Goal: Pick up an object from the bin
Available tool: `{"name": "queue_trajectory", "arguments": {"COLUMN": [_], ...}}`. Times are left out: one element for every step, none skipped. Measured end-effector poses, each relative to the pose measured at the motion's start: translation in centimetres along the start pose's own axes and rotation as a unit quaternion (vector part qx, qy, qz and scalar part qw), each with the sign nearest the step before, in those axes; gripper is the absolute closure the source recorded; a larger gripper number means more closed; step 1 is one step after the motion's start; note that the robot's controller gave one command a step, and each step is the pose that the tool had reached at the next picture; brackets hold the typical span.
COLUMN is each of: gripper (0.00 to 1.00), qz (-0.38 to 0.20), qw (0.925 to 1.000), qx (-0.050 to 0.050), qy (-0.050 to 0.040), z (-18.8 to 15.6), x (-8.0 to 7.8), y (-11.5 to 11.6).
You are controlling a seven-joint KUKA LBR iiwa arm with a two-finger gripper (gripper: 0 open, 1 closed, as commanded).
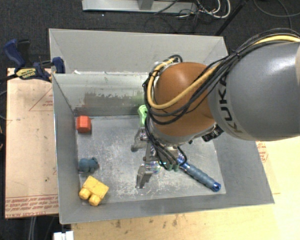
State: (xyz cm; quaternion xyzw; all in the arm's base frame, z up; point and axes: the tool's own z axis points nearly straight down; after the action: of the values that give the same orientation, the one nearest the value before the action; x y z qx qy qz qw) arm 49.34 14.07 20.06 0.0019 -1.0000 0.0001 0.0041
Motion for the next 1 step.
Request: {"name": "queue_trajectory", "arguments": {"gripper": [0.00], "qz": [-0.009], "qw": [0.9999], "qx": [-0.002], "qy": [-0.0107], "z": [12.34], "x": [0.52], "y": [-9.29]}}
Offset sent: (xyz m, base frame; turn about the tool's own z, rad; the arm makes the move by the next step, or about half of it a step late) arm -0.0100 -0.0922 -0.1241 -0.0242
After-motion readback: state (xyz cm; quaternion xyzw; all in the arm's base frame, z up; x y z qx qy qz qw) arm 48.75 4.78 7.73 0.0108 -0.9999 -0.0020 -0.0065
